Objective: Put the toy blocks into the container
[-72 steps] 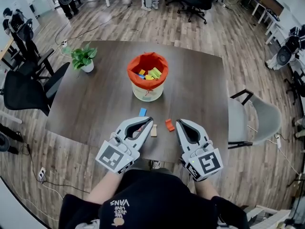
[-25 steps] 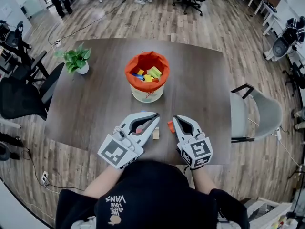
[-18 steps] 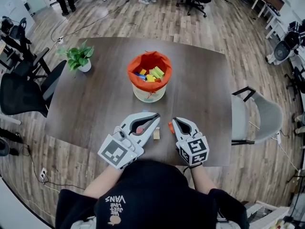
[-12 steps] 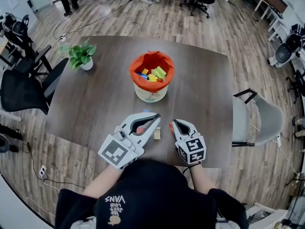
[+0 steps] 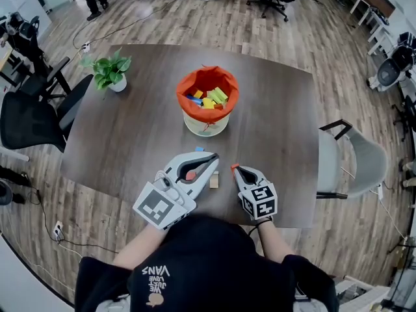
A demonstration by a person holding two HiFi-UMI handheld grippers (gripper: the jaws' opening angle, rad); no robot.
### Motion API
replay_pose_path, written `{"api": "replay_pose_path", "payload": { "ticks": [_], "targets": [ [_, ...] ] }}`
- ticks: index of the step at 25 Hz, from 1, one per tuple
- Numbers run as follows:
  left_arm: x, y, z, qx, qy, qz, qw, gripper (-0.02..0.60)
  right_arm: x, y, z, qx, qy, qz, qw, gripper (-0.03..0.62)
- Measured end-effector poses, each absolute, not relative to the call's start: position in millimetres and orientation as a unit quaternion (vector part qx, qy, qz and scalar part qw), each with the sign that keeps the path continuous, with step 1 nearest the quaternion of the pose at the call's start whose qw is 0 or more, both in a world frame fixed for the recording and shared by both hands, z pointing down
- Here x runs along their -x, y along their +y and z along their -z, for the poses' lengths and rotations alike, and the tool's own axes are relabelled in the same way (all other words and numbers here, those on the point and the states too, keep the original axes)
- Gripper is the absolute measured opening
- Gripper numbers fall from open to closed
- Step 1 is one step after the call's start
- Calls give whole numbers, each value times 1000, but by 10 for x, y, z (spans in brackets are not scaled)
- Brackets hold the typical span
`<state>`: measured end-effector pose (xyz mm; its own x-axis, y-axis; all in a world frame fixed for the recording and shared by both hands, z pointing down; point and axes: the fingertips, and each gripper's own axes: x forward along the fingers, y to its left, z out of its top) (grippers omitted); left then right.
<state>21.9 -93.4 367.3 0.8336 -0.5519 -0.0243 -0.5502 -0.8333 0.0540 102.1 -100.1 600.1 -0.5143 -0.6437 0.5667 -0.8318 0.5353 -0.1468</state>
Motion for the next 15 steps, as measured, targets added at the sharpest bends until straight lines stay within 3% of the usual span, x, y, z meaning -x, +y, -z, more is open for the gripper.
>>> {"api": "replay_pose_path", "payload": {
  "ticks": [13,14,15],
  "targets": [
    [-188,-969,-3709,-956,-293,20,24,12,-1040,-933,-6304,-421,-834,-231,272,20],
    [-186,-971,-3709,-956,-293,19,25,12,-1038,-928,-6322,-421,-832,-234,276,41],
    [-185,-973,-3708,-956,-292,19,25,12,-1037,-918,-6350,-419,-829,-239,283,158]
  ]
}}
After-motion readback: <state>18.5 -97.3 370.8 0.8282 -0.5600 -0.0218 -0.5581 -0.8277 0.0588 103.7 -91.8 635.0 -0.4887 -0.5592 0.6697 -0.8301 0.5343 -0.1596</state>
